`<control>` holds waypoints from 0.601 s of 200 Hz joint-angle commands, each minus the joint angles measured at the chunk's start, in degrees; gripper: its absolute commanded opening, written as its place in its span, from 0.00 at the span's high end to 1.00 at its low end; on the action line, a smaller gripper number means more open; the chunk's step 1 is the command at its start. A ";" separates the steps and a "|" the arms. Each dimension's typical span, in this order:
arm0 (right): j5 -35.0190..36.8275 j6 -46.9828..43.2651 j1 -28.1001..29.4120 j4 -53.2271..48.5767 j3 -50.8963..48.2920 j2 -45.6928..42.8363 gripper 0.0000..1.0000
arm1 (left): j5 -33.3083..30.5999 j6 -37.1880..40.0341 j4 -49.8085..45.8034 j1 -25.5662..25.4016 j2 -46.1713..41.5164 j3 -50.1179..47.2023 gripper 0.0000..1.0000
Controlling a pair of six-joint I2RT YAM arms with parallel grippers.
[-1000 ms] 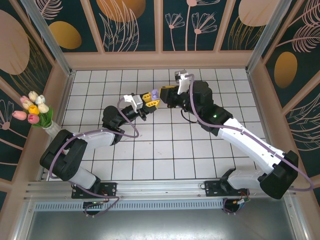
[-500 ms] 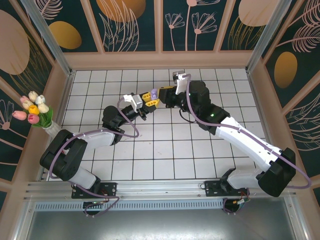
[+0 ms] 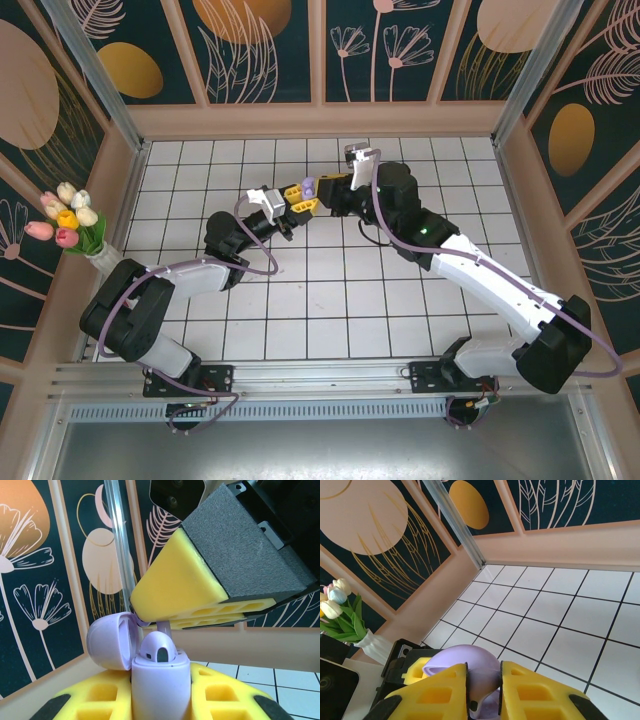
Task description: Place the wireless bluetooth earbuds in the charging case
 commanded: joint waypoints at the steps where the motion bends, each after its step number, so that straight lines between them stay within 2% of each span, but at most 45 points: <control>1: -1.41 -0.60 1.22 -0.01 -0.60 0.02 0.81 | -0.26 -0.03 1.68 -0.27 -0.41 1.37 1.00; 88: 3.26 -1.26 3.71 -2.31 0.51 1.91 0.79 | -0.50 -0.32 1.94 -0.27 -0.27 1.25 1.00; 120: 5.15 -0.22 3.58 -3.21 1.66 1.92 0.73 | -0.48 -0.45 2.03 -0.29 -0.23 1.16 1.00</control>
